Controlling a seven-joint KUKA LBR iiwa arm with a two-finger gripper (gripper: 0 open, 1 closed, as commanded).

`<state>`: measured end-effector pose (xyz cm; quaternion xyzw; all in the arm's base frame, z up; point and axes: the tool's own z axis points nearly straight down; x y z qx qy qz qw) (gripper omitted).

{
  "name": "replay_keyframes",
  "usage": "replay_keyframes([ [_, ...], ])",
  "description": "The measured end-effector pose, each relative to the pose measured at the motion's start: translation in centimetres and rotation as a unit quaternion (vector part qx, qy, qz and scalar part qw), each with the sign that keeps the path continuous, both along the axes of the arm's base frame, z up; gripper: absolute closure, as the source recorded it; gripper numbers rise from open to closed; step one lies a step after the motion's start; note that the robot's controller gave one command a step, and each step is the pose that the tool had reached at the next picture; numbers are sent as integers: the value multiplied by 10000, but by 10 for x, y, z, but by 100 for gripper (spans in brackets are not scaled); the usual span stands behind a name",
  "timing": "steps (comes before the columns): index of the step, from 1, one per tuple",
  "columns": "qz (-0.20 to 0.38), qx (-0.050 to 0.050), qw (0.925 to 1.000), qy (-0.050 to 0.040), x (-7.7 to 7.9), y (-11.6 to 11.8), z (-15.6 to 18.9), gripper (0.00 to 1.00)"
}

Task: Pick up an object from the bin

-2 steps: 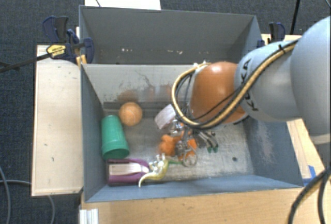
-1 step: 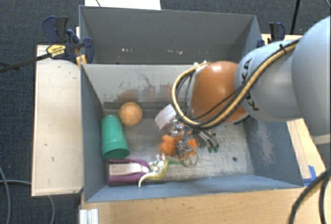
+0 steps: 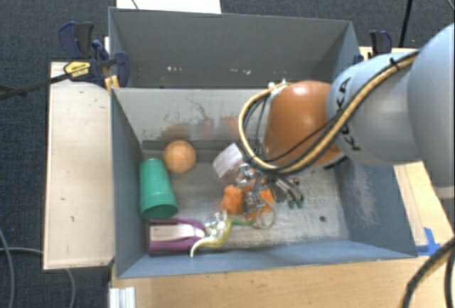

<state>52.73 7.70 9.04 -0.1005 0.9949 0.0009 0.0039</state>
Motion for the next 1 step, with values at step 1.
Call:
replay_keyframes([
  [1, -9, -10, 10000, 50, -2, 0, 15, 100],
])
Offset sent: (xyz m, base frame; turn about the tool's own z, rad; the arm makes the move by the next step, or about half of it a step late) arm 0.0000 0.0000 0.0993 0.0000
